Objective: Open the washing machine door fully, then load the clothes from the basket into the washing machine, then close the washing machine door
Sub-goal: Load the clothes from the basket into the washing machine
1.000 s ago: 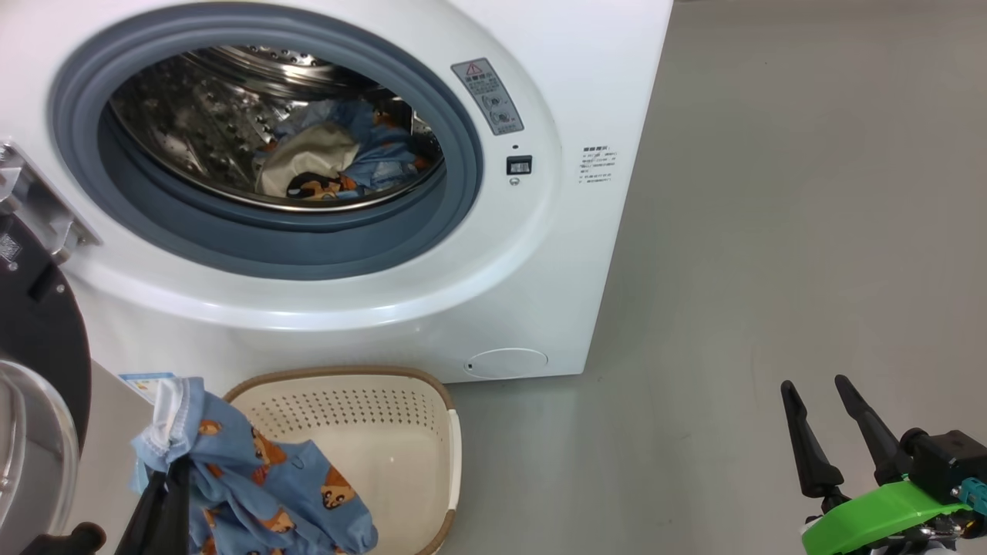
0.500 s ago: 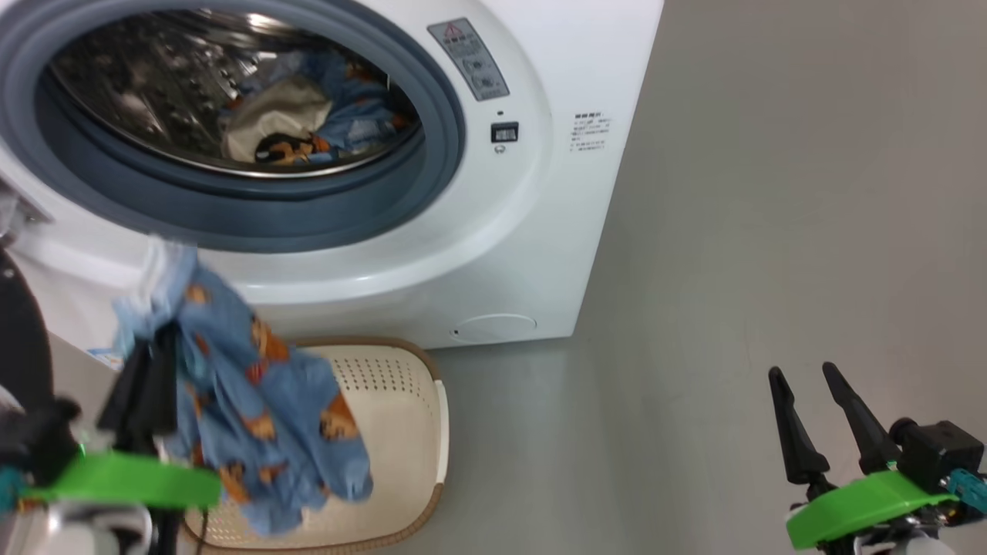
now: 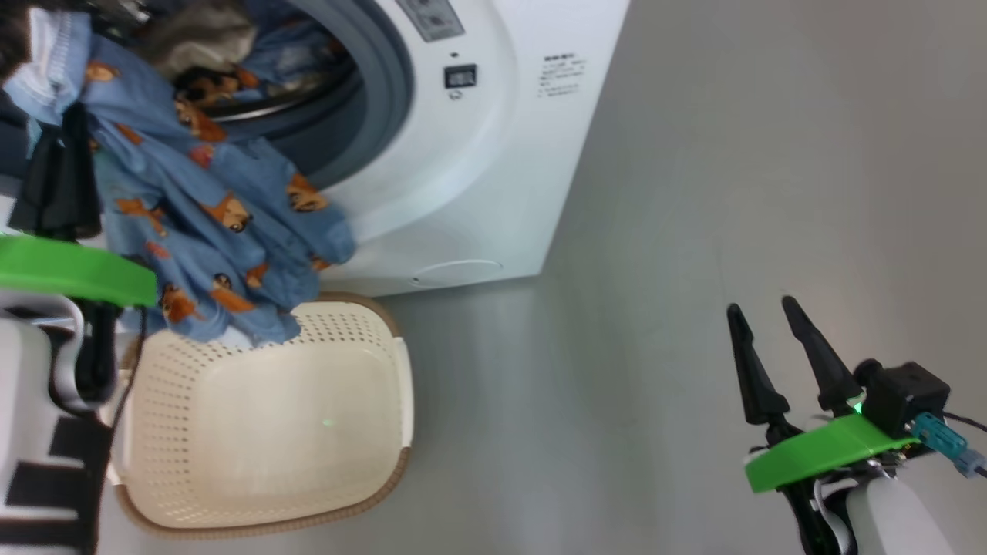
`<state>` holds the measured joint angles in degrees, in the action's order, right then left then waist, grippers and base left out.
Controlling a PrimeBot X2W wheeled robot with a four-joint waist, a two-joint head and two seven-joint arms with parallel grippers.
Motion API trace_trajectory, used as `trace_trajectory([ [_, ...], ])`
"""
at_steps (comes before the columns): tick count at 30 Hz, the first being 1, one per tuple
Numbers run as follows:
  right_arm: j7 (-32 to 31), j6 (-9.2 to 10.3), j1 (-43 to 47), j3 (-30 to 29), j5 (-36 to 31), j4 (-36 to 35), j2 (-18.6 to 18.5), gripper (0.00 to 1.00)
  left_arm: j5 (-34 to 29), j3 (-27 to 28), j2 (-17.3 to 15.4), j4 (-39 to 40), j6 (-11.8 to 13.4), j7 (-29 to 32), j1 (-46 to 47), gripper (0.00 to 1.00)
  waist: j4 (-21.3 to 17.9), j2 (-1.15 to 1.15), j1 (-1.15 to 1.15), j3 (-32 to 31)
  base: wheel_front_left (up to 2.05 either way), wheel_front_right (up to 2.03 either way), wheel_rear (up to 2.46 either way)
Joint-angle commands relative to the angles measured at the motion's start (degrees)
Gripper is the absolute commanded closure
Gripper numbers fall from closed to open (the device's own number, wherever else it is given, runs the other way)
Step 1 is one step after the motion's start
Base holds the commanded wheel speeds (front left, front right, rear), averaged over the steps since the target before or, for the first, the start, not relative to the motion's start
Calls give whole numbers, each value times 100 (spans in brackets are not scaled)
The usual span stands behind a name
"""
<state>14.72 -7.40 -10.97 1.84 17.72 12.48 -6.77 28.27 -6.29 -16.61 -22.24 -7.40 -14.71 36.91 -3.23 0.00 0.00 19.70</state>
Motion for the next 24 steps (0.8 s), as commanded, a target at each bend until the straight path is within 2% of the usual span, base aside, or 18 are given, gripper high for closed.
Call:
trace_trajectory([
  [1, 28, -9, -144, 195, -49, -135, 39, 0, 93, 78, -345, -256, -9, -29, 357, 100, -329, 0, 0, 345, 0, 0, 0],
  [7, 28, -9, -315, 276, -67, -157, 167, 0, 330, -351, -581, -1427, -9, -29, 1044, 100, -577, 0, 0, 640, 0, 0, 0],
  [8, 28, -9, -315, 276, -67, -157, 167, 0, 330, -351, -581, -1427, -9, -29, 1044, 100, -577, 0, 0, 640, 0, 0, 0],
  [16, 28, -9, -463, 368, -88, -199, 275, 0, 555, -1258, -802, -2891, -9, -11, 2079, 100, -771, 0, 0, 931, 0, 0, 0],
  [21, 28, -9, -554, 426, -84, -208, 320, 0, 696, -1714, -1001, -3343, -9, 5, 2787, 100, -894, 0, 0, 1080, 0, 0, 0],
  [24, 28, -9, -594, 432, -81, -229, 340, 0, 660, -1625, -1169, -3426, -9, -22, 3264, 100, -940, 0, 0, 1176, 0, 0, 0],
])
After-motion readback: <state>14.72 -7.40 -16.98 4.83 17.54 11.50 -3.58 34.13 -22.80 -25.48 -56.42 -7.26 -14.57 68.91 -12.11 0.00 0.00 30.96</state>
